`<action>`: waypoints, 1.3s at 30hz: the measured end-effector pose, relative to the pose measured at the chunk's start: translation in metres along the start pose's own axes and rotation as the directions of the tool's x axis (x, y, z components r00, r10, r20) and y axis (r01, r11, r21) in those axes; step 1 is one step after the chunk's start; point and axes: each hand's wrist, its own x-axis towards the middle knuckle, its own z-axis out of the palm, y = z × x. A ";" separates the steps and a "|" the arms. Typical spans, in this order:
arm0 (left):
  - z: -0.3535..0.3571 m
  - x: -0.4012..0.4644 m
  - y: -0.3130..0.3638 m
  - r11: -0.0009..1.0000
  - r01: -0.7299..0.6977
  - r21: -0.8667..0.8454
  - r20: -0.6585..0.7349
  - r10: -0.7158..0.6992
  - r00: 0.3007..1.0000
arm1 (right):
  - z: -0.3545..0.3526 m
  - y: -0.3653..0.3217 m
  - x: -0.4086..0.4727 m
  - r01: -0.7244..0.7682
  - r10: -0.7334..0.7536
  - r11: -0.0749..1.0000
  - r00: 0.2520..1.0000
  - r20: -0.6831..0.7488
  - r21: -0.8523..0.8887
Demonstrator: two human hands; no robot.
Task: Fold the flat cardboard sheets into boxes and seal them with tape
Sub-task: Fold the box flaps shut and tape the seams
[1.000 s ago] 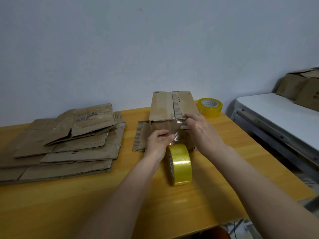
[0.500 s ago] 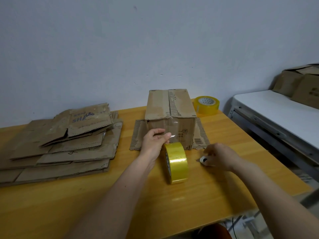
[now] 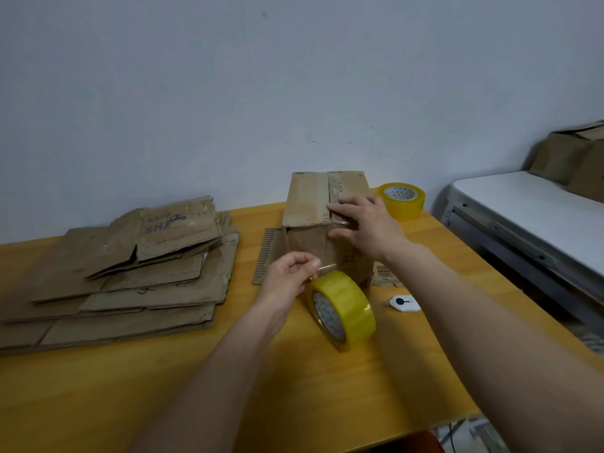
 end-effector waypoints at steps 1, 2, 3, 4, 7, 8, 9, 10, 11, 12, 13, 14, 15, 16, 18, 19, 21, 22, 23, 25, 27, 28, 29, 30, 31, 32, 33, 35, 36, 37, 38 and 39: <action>-0.003 -0.002 0.001 1.000 -0.025 -0.016 0.007 0.025 1.000 | 0.000 -0.001 0.000 -0.013 0.013 1.000 1.000 -0.002 0.002; -0.006 -0.005 0.002 0.998 -0.058 -0.023 0.012 0.058 0.998 | 0.000 -0.002 0.000 -0.025 0.025 1.000 1.000 -0.008 0.002; -0.009 -0.009 0.004 0.995 -0.096 -0.016 0.016 0.096 0.995 | 0.001 -0.004 0.000 -0.034 0.034 0.999 0.999 -0.013 0.011; -0.013 -0.013 0.006 0.991 -0.134 0.005 0.022 0.134 0.991 | 0.001 -0.006 0.000 -0.038 0.039 0.999 0.999 -0.012 0.030; -0.028 -0.028 0.016 0.965 -0.213 0.153 0.035 0.210 0.977 | -0.001 -0.019 0.000 0.008 -0.012 0.995 0.999 0.038 0.102; -0.035 -0.034 0.020 0.946 -0.230 0.227 0.031 0.229 0.973 | -0.002 -0.024 -0.001 0.033 -0.041 0.992 0.997 0.063 0.118; -0.043 -0.039 0.024 0.922 -0.252 0.296 0.027 0.255 0.967 | -0.003 -0.027 -0.002 0.060 -0.071 0.990 0.994 0.084 0.131; -0.051 -0.045 0.028 0.896 -0.273 0.349 0.020 0.284 0.959 | -0.005 -0.030 -0.004 0.080 -0.095 0.986 0.990 0.103 0.144; -0.058 -0.050 0.031 0.875 -0.286 0.391 0.008 0.307 0.952 | -0.007 -0.032 -0.006 0.097 -0.116 0.982 0.986 0.115 0.160; -0.065 -0.055 0.034 0.859 -0.282 0.427 -0.002 0.313 0.950 | -0.010 -0.033 -0.008 0.111 -0.135 0.977 0.983 0.124 0.184; -0.070 -0.059 0.037 0.850 -0.267 0.454 0.003 0.299 0.954 | -0.012 -0.035 -0.011 0.121 -0.152 0.969 0.980 0.130 0.217; -0.074 -0.063 0.040 0.844 -0.251 0.475 0.028 0.271 0.962 | -0.013 -0.038 -0.013 0.126 -0.164 0.959 0.977 0.134 0.254; -0.077 -0.068 0.043 0.841 -0.237 0.487 0.064 0.236 0.970 | -0.015 -0.041 -0.017 0.130 -0.173 0.951 0.976 0.135 0.282; -0.080 -0.073 0.045 0.843 -0.227 0.487 0.097 0.206 0.974 | -0.016 -0.046 -0.021 0.134 -0.180 0.947 0.974 0.136 0.293; -0.084 -0.086 0.050 0.862 -0.226 0.454 0.121 0.191 0.974 | -0.020 -0.051 -0.028 0.133 -0.187 0.946 0.969 0.162 0.295; -0.087 -0.094 0.052 0.870 -0.230 0.437 0.116 0.199 0.973 | -0.023 -0.051 -0.031 0.128 -0.198 0.940 0.960 0.200 0.315; -0.094 -0.109 0.056 0.883 -0.239 0.403 0.095 0.219 0.971 | -0.027 -0.055 -0.038 0.116 -0.237 0.918 0.927 0.290 0.379; -0.097 -0.116 0.056 0.887 -0.239 0.395 0.090 0.221 0.971 | -0.027 -0.059 -0.042 0.114 -0.237 0.927 0.916 0.324 0.358; -0.097 -0.121 0.056 0.874 -0.253 0.414 0.095 0.234 0.967 | -0.024 -0.066 -0.044 0.120 -0.211 0.956 0.916 0.342 0.270; -0.091 -0.124 0.052 0.789 -0.311 0.529 0.134 0.284 0.949 | -0.013 -0.083 -0.047 0.126 -0.127 0.992 0.942 0.312 0.021; -0.083 -0.122 0.050 0.726 -0.338 0.599 0.179 0.290 0.940 | 0.001 -0.097 -0.050 0.150 -0.125 0.983 0.971 0.202 -0.110; -0.081 -0.120 0.050 0.726 -0.336 0.600 0.187 0.281 0.941 | 0.006 -0.101 -0.052 0.166 -0.146 0.977 0.978 0.151 -0.131; -0.080 -0.117 0.050 0.734 -0.333 0.593 0.189 0.274 0.943 | 0.009 -0.100 -0.054 0.177 -0.162 0.976 0.979 0.122 -0.125; -0.082 -0.114 0.050 0.739 -0.332 0.586 0.190 0.273 0.943 | 0.010 -0.097 -0.056 0.178 -0.167 0.980 0.980 0.113 -0.094; -0.084 -0.111 0.050 0.741 -0.334 0.583 0.193 0.273 0.943 | 0.009 -0.094 -0.056 0.169 -0.161 0.984 0.980 0.119 -0.058; -0.086 -0.109 0.050 0.740 -0.337 0.582 0.200 0.272 0.941 | 0.007 -0.092 -0.056 0.158 -0.151 0.987 0.980 0.133 -0.042; -0.087 -0.108 0.050 0.738 -0.343 0.581 0.208 0.272 0.939 | 0.005 -0.093 -0.054 0.151 -0.141 0.987 0.980 0.142 -0.062; -0.086 -0.106 0.048 0.734 -0.353 0.580 0.220 0.276 0.935 | 0.004 -0.100 -0.049 0.145 -0.127 0.977 0.985 0.114 -0.159; -0.086 -0.105 0.047 0.734 -0.356 0.578 0.218 0.281 0.934 | 0.005 -0.104 -0.047 0.146 -0.130 0.969 0.988 0.089 -0.199; -0.086 -0.105 0.046 0.737 -0.355 0.575 0.211 0.286 0.935 | 0.007 -0.107 -0.046 0.151 -0.139 0.966 0.988 0.071 -0.209; -0.087 -0.104 0.045 0.744 -0.353 0.568 0.201 0.291 0.935 | 0.009 -0.108 -0.046 0.163 -0.153 0.968 0.986 0.063 -0.189; -0.088 -0.103 0.044 0.755 -0.350 0.554 0.189 0.296 0.936 | 0.010 -0.107 -0.047 0.180 -0.172 0.972 0.983 0.069 -0.152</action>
